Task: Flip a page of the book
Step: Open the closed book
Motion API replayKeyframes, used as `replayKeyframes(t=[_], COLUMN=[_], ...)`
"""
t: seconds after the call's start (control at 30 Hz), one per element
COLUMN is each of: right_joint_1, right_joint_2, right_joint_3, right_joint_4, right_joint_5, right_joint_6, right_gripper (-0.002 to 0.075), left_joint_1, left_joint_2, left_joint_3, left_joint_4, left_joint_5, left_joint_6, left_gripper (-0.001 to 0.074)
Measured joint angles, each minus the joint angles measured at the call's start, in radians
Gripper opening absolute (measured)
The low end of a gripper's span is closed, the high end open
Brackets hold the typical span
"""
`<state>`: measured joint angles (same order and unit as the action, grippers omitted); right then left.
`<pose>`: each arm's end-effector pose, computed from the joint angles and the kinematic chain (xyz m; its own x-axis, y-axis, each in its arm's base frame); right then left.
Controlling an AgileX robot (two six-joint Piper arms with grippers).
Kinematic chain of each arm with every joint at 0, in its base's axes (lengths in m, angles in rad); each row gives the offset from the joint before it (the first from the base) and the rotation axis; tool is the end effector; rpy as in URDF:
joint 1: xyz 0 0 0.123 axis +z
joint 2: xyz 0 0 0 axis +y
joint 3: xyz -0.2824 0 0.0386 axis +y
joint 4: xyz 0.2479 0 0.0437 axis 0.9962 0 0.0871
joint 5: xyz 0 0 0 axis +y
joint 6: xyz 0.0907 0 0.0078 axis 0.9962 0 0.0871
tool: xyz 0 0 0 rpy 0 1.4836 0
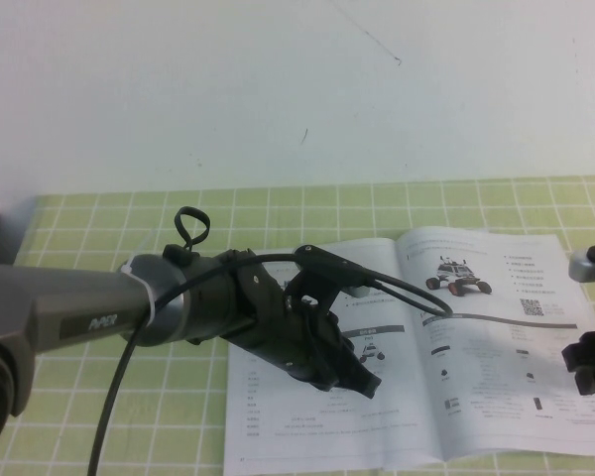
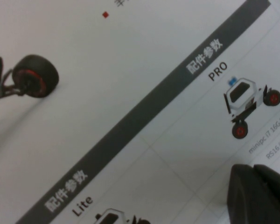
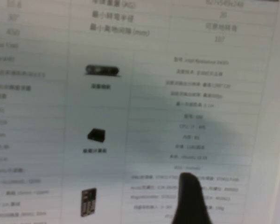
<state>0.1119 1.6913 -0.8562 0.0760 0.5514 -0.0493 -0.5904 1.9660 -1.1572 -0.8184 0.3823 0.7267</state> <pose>0.2932 0.0366 0.1566 -0.9588 -0.0922 -0.2688 -0.1074 0.9933 0.0425 0.3144 -0.2406 0.1463 -0.7292 0.4258 -0.5357 0.6212 0.7403 -0.2571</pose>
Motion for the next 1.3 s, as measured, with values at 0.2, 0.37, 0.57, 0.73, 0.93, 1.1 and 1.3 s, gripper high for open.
replayKeyframes(t=[0.2, 0.37, 0.57, 0.73, 0.93, 1.1, 1.3], right_joint_1=[-0.014, -0.014, -0.014, -0.014, -0.018, -0.02, -0.02], right_joint_2=[0.022, 0.053, 0.075, 0.081, 0.091, 0.093, 0.095], right_joint_3=[-0.002, -0.004, -0.007, -0.009, -0.013, -0.013, -0.013], right_joint_4=[0.005, 0.015, 0.015, 0.02, 0.045, 0.091, 0.251], right_joint_5=[-0.019, -0.021, -0.025, -0.026, -0.026, -0.026, -0.026], right_joint_6=[0.007, 0.007, 0.01, 0.022, 0.031, 0.004, -0.125], right_gripper=[0.0441, 0.044, 0.044, 0.0439, 0.0416, 0.0409, 0.0408], left_joint_1=[0.0, 0.0, 0.0, 0.0, 0.0, 0.002, 0.002], left_joint_2=[0.0, 0.0, 0.0, 0.0, 0.0, 0.0, 0.0], left_joint_3=[0.0, 0.0, -0.002, -0.002, -0.002, -0.002, -0.002], left_joint_4=[0.0, 0.0, 0.0, 0.0, 0.0, 0.0, 0.0], left_joint_5=[0.0, 0.002, 0.004, 0.004, 0.004, 0.004, 0.004], left_joint_6=[0.0, -0.006, -0.006, -0.006, -0.006, -0.006, -0.006], left_gripper=[-0.0004, -0.0004, -0.0004, -0.0004, -0.0004, -0.0004, -0.0004])
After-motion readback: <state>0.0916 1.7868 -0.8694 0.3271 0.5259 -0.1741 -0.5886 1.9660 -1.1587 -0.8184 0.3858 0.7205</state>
